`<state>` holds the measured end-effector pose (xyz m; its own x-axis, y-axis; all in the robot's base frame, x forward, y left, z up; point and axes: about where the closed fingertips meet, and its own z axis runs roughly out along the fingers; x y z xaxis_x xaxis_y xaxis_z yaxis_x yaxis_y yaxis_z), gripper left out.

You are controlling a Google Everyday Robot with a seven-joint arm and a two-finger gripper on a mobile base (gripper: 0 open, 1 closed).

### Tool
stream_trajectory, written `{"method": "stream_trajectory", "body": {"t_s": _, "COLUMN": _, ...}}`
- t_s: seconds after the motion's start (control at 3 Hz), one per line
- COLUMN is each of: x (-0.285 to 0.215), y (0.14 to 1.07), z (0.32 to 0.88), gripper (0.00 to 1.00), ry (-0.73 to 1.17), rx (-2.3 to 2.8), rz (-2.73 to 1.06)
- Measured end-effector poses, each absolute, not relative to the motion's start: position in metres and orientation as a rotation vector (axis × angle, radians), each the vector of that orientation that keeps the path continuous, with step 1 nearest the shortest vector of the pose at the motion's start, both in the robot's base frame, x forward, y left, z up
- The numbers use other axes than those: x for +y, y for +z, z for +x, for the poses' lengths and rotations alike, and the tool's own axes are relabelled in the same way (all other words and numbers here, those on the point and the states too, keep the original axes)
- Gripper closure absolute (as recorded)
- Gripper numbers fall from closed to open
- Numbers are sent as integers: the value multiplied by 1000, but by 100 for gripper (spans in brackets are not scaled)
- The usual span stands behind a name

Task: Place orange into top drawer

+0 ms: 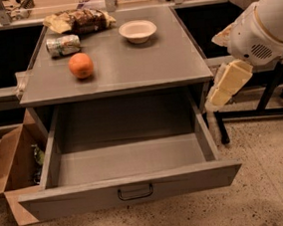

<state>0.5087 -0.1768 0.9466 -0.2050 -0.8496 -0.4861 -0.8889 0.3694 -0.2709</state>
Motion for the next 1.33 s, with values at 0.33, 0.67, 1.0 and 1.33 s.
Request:
{"method": "stream_trajectory", "body": {"t_s": 0.33, "x": -177, "y": 947, "z": 509, "gripper": 0, "ry": 91, "rx": 2070, "rz": -1496}}
{"method": "stream_trajectory", "body": {"t_s": 0.67, "x": -164, "y": 950, "z": 536, "gripper": 0, "ry": 94, "rx": 2020, "rz": -1446}}
{"method": "stream_trajectory", "body": {"t_s": 1.0, "x": -111, "y": 975, "z": 607, "gripper": 0, "ry": 154, "rx": 1865, "rz": -1372}}
{"method": "stream_trajectory", "body": {"t_s": 1.33, "x": -68, "y": 987, "z": 651, "gripper": 0, "ry": 267, "rx": 1763, "rz": -1312}}
